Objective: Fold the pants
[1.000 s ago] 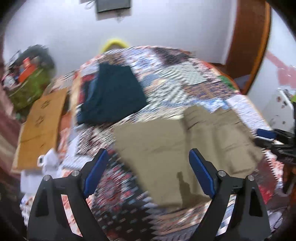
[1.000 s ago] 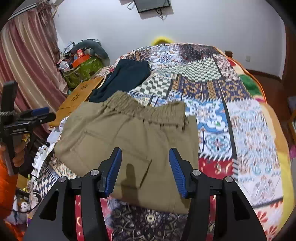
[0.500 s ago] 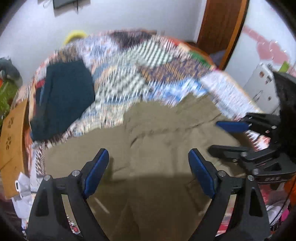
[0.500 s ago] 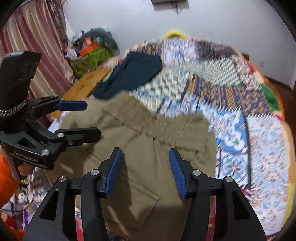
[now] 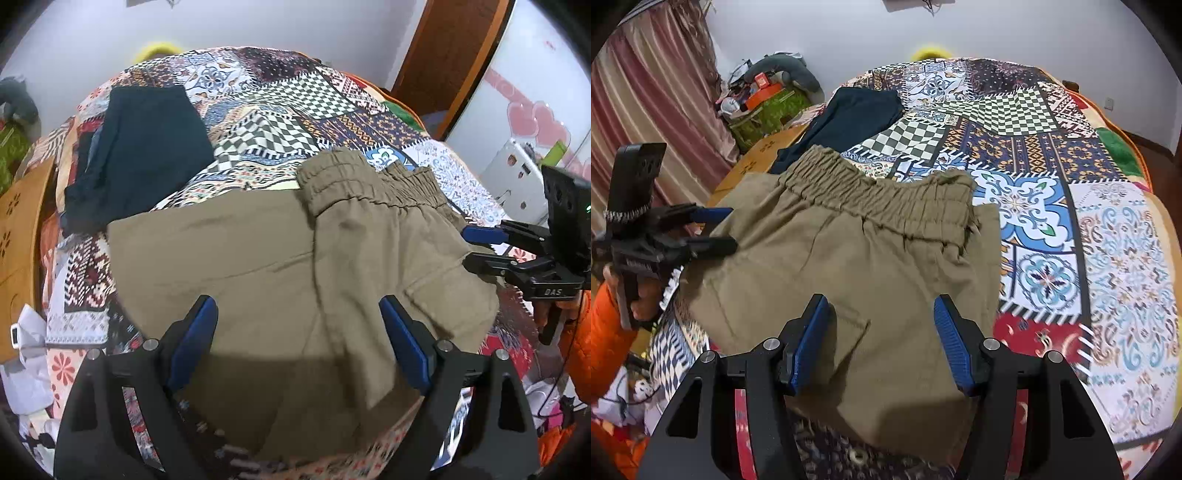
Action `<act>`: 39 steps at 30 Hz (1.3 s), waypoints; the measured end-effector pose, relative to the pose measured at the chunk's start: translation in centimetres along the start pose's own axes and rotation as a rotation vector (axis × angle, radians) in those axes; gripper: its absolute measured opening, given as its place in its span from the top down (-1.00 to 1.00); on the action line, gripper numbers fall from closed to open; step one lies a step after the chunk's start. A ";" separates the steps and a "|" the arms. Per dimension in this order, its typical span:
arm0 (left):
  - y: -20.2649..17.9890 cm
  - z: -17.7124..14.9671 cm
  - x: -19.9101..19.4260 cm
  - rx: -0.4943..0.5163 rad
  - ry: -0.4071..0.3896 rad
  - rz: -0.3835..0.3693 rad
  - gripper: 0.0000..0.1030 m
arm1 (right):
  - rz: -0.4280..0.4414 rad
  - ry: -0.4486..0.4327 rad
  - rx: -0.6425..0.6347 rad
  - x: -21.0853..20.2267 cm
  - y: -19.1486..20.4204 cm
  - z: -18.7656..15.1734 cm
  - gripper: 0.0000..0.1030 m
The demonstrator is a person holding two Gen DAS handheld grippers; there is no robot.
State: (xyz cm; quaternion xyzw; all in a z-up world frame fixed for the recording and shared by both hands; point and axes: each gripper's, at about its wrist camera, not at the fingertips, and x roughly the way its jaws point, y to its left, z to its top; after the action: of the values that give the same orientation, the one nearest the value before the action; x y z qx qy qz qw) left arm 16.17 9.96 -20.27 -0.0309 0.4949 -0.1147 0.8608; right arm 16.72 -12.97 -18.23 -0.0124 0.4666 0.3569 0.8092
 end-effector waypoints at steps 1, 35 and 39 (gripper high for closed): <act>0.2 0.0 -0.2 -0.005 -0.002 -0.006 -0.76 | -0.014 0.002 -0.003 -0.2 0.0 0.0 -0.08; 7.7 -1.8 0.0 -0.304 0.041 0.072 -0.68 | -0.096 0.014 0.176 -0.4 -4.7 -0.9 -0.40; 6.7 -1.3 1.3 -0.299 0.055 0.037 -0.50 | -0.038 0.021 0.243 1.1 -6.0 -0.2 -0.46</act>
State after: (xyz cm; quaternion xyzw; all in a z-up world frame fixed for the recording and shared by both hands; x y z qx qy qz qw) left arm 16.81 16.27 -23.18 -0.1464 0.5303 -0.0248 0.8347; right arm 20.41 -16.87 -21.09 0.0732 0.5146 0.2819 0.8064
